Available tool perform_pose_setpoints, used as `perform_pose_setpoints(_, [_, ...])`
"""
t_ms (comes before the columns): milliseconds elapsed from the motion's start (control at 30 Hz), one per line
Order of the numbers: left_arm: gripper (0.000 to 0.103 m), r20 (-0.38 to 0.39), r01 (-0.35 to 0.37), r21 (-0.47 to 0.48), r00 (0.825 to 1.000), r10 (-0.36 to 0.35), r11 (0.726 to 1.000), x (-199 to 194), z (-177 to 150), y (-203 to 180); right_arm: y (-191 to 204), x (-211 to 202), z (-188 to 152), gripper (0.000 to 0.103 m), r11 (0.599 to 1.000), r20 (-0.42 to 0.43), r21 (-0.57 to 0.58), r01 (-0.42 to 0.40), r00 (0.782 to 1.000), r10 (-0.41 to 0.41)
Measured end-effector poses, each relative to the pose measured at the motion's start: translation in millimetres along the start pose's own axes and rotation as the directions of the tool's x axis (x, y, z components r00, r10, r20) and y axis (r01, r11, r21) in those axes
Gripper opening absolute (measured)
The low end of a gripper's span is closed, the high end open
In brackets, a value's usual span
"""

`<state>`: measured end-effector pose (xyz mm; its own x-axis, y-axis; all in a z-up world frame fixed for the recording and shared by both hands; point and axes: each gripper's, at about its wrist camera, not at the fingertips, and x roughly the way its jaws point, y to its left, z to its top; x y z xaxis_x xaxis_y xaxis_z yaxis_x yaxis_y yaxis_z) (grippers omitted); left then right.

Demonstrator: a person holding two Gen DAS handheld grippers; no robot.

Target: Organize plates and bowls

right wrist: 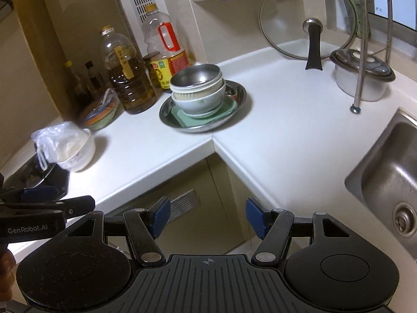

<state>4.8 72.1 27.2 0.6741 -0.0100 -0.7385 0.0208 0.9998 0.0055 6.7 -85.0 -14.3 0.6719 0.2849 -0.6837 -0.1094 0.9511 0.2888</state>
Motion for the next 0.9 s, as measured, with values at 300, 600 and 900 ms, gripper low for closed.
perform_pose_setpoints(300, [0.081, -0.01, 0.016, -0.018, 1.0, -0.016, 1.0, -16.8, -17.6, -4.6, 19.9, -19.2, -17.2, 0.064, 0.999, -0.014, -0.038, -0.035, 0.999, 0.035])
perform_pose_setpoints(600, [0.081, -0.003, 0.01, -0.031, 1.0, -0.01, 0.999, -21.7, -16.4, -22.5, 6.3, -22.9, -18.1, 0.064, 0.998, -0.024, -0.053, -0.045, 0.999, 0.044])
perform_pose_setpoints(900, [0.081, 0.001, 0.004, -0.034, 1.0, -0.004, 0.999, -21.3, -12.2, -39.7, -11.0, -24.4, -13.8, 0.064, 0.997, -0.026, -0.054, -0.062, 0.998, 0.061])
